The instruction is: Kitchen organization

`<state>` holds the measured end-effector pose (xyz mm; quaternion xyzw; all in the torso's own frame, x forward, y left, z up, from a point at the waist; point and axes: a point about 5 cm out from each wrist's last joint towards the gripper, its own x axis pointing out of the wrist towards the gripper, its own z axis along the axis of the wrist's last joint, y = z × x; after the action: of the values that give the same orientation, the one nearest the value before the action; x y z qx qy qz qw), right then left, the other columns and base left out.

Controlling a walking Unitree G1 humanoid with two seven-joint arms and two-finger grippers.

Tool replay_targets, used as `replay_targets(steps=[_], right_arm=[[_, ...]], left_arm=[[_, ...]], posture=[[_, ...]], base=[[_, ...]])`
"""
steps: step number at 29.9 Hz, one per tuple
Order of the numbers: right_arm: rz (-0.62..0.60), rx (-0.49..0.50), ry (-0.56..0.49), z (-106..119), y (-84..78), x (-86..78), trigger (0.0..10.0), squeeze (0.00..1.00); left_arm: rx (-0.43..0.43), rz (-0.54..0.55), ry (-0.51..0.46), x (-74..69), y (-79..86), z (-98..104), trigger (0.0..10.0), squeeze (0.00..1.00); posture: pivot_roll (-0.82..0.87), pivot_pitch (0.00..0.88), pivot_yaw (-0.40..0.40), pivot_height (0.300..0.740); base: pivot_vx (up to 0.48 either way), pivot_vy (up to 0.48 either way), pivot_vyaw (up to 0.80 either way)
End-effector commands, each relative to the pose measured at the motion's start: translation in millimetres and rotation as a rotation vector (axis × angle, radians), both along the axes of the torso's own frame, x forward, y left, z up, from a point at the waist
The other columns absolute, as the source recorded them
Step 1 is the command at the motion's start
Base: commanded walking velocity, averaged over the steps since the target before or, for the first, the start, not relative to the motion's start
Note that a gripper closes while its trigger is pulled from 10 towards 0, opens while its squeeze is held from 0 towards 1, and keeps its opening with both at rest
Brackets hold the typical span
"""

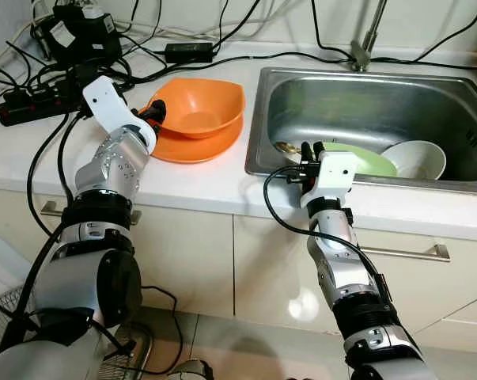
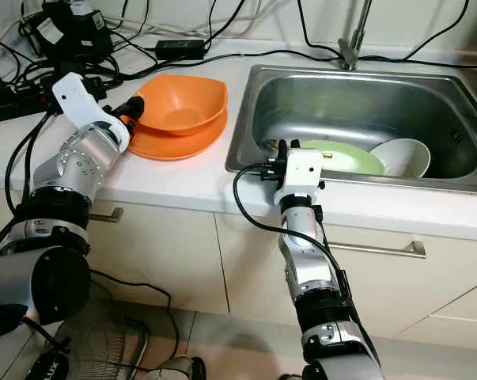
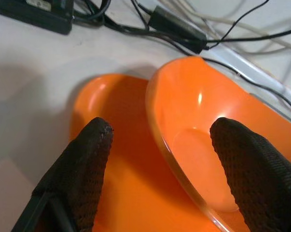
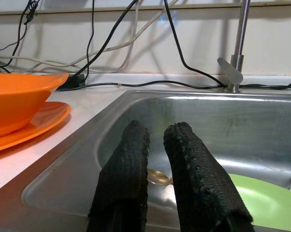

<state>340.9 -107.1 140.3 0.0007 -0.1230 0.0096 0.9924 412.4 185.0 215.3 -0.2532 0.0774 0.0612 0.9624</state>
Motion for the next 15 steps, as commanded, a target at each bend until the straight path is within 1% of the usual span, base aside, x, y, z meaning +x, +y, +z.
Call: replay_targets(steps=[1,5,15], right_arm=[[-0.001,-0.008,0.036,-8,-2.0,-3.3,10.0,0.00],[-0.003,-0.011,0.035,-10,-3.6,-6.6,10.0,0.00],[-0.003,-0.015,0.047,-14,-5.4,-15.4,10.0,0.00]], left_arm=[[0.007,0.004,0.000,3.0,-4.4,7,10.0,0.00],[-0.014,-0.008,0.002,5.0,-9.5,8,10.0,0.00],[-0.048,-0.010,0.024,8.0,-15.2,8,10.0,0.00]], posture=[[0.08,0.054,0.062,0.740],[0.07,0.066,0.061,0.740],[0.06,0.093,0.061,0.740]], base=[[0.000,0.000,0.00],[0.000,0.000,0.00],[0.000,0.000,0.00]])
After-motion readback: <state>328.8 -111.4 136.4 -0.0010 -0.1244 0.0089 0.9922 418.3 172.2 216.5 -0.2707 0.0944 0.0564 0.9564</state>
